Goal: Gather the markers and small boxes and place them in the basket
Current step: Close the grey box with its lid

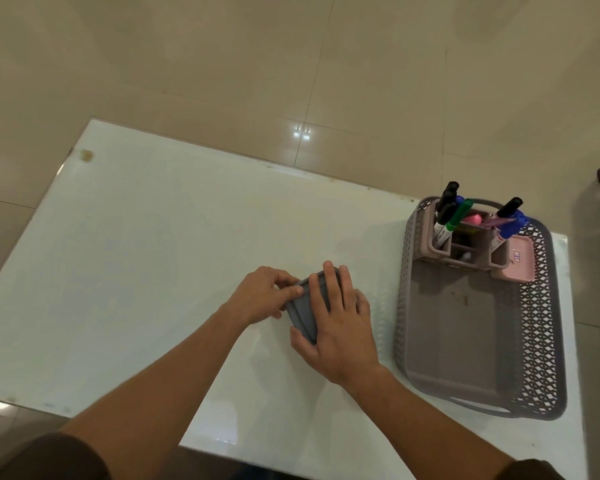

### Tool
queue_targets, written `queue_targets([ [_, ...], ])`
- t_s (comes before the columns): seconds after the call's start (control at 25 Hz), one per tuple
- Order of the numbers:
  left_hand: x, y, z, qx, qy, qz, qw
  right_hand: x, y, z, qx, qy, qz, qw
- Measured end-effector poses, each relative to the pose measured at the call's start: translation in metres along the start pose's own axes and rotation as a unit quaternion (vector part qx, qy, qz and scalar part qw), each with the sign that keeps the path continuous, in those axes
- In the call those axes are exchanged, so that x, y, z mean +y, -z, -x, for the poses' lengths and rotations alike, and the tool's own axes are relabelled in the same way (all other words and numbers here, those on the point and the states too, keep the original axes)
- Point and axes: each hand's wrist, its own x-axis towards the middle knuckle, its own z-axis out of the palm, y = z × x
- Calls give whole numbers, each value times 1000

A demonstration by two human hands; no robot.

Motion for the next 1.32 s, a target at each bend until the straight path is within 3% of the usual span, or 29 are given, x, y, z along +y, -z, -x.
queue_targets([
  [0.2,14,11,-7,-34,60,-14,998,5,6,-2,-4,33,-33,999],
  [0.28,17,11,-6,-35,76,-30,996,11,4,3,49,16,-115,992],
  [0.32,16,11,-4,-30,84,-38,995,11,1,8,100,-36,-169,980],
  [0.4,12,8,-1,-15,99,-59,993,5,-9,25,201,-209,-269,918],
  [0.48,12,8,2,-19,115,-86,990,-11,-16,39,208,-371,-379,822],
  [0.56,17,8,2,-41,125,-108,985,-19,-17,36,190,-439,-455,751],
  [0.64,26,12,-1,-59,119,-106,986,-11,-13,23,190,-456,-489,718],
  [0.84,31,20,0,-72,134,-19,988,11,-7,2,120,-486,-538,678],
  [1.0,31,18,23,-36,144,40,988,9,4,2,114,-472,-559,672],
  [1.12,59,23,47,12,126,92,988,17,51,9,139,-407,-603,672],
  [1.32,143,-56,62,2,29,112,993,118,124,58,148,-385,-641,647],
])
